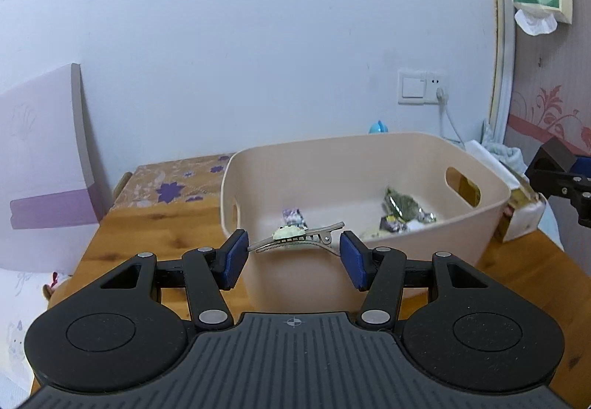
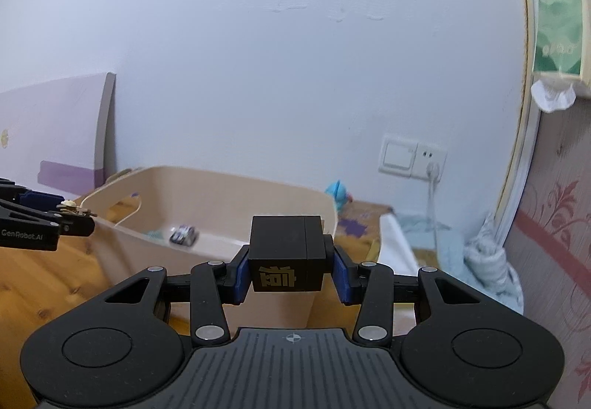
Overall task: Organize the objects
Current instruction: 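Lift the hair clip and black box and carry them over the bin, then open both tools to drop the hair clip and black box into the bin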
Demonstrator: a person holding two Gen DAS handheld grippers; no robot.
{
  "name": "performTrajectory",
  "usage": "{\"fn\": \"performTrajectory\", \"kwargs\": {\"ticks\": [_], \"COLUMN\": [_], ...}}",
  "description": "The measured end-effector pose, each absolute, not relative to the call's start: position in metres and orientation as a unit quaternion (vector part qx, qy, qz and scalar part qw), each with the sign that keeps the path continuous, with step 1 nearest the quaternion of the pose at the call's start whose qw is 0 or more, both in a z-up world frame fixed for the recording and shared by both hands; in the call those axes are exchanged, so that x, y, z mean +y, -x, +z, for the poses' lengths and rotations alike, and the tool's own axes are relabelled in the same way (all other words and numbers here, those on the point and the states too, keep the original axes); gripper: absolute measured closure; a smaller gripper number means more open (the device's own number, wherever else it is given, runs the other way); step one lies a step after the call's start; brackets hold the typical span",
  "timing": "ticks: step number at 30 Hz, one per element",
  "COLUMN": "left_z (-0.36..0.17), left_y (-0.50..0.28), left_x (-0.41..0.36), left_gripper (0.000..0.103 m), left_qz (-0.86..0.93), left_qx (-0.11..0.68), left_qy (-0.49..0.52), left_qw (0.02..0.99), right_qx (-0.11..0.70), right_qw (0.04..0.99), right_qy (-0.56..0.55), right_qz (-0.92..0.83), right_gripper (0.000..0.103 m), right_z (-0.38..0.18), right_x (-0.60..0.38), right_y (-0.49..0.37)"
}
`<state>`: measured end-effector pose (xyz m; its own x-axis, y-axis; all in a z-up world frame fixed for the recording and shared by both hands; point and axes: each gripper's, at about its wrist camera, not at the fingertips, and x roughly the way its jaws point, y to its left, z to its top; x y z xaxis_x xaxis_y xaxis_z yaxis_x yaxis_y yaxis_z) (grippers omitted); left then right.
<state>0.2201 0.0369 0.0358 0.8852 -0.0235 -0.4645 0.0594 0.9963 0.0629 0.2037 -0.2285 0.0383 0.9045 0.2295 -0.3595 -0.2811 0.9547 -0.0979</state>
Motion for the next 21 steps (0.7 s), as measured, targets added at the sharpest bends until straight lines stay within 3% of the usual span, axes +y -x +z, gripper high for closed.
{"fn": "performTrajectory", "kwargs": {"ticks": [11,21], "left_z": [0.053,0.030], "left_y": [-0.267,-0.322], "left_x": [0.024,0.009], "left_gripper": [0.047,0.047], "left_qz": [-0.019,-0.010], "left_qx": [0.215,0.248], "left_qy": [-0.059,-0.072], "left_qw": [0.975,0.966], "right_qx": [0.152,0.176], "right_qw": [0.977,0.970], "right_qy": [0.083,0.101], "right_qz": [0.126,0.132], "right_gripper": [0.061,0.061], "right_z": [0.054,0.045], "right_x": [-0.224,-0.215], "right_y": [-0.239,-0.277]}}
